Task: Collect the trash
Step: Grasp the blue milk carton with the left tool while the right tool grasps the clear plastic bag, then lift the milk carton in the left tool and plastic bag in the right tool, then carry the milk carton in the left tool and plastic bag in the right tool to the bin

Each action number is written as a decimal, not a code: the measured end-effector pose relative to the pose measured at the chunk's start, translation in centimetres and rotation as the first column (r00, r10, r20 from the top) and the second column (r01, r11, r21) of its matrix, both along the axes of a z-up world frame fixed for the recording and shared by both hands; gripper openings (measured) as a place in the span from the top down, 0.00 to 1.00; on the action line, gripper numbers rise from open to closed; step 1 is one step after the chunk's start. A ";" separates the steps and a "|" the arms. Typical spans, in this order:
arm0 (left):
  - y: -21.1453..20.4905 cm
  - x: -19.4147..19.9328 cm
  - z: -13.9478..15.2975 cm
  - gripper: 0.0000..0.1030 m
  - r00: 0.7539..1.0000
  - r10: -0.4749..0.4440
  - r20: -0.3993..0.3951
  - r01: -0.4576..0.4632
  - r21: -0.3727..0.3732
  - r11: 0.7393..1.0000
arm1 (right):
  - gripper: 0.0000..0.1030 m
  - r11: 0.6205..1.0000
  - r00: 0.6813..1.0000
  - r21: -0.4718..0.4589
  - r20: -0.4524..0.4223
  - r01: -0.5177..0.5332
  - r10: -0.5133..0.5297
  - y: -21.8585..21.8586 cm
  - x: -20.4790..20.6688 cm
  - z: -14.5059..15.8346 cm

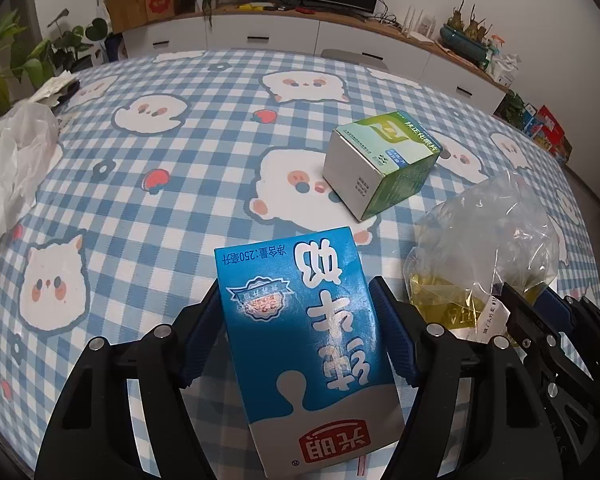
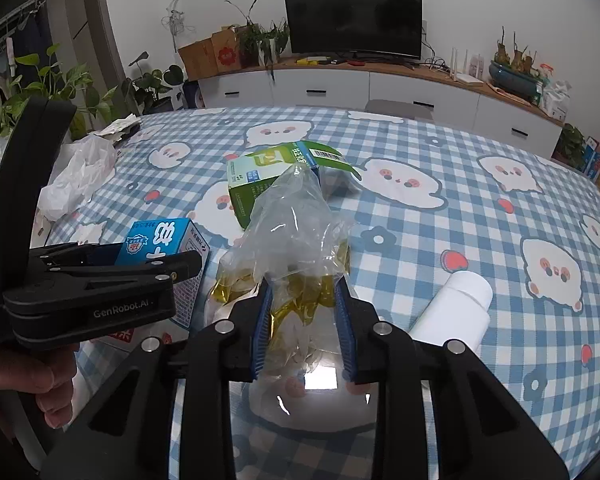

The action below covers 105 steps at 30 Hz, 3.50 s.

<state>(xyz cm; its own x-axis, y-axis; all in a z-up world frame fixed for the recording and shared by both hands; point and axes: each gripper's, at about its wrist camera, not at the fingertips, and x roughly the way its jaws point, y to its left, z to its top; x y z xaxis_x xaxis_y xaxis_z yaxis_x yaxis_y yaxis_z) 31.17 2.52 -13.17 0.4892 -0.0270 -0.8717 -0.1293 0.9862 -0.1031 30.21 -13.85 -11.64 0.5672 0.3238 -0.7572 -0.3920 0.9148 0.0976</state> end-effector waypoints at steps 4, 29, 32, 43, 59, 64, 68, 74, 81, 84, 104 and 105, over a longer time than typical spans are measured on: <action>-0.1 -0.2 0.3 0.33 1.000 -0.013 0.007 0.013 0.008 1.000 | 0.75 1.000 1.000 -0.004 0.011 0.005 -0.005 0.0 -0.3 0.4; -0.1 -6.4 4.5 0.35 0.995 -0.088 0.051 0.088 -0.005 0.996 | 0.76 0.997 0.995 -0.011 0.059 0.075 -0.075 -0.7 -5.7 4.9; -0.4 -7.6 5.3 0.35 0.993 -0.100 0.060 0.100 0.001 0.995 | 0.76 0.997 0.995 -0.016 0.063 0.079 -0.078 -1.0 -6.7 5.5; -0.5 -12.8 7.3 0.35 0.994 -0.090 0.066 0.091 -0.009 0.996 | 0.76 0.995 0.993 -0.005 0.062 0.104 -0.104 -1.4 -11.1 8.0; -0.2 -22.3 8.9 0.35 0.995 -0.056 0.077 0.056 -0.003 0.998 | 0.76 0.994 0.993 0.007 0.039 0.110 -0.110 -2.2 -20.2 9.4; -0.5 -24.6 8.8 0.35 0.996 -0.055 0.073 0.056 -0.004 0.998 | 0.76 0.994 0.993 0.009 0.036 0.111 -0.111 -2.4 -22.7 9.6; -0.8 -26.4 8.8 0.35 0.996 -0.058 0.072 0.058 0.001 0.998 | 0.77 0.994 0.993 0.008 0.029 0.113 -0.113 -2.6 -24.5 9.3; -1.0 -28.6 8.0 0.35 0.996 -0.058 0.062 0.058 0.012 0.998 | 0.77 0.994 0.993 0.002 0.020 0.113 -0.113 -2.8 -27.1 8.9; -1.0 -31.3 7.1 0.35 0.997 -0.057 0.061 0.056 0.016 0.998 | 0.77 0.993 0.993 -0.005 0.002 0.120 -0.120 -3.3 -29.4 7.6; -1.1 -32.4 6.7 0.35 0.996 -0.060 0.062 0.059 0.025 0.998 | 0.76 0.992 0.992 -0.002 -0.009 0.124 -0.124 -3.5 -30.3 6.9; -2.1 -36.7 -0.5 0.35 0.998 -0.068 0.007 0.067 0.018 0.998 | 0.77 0.988 0.983 -0.049 -0.109 0.145 -0.149 -4.5 -34.1 -0.3; -2.2 -36.7 -0.9 0.35 0.998 -0.067 0.003 0.067 0.020 0.998 | 0.77 0.988 0.982 -0.053 -0.113 0.146 -0.151 -4.5 -34.1 -0.6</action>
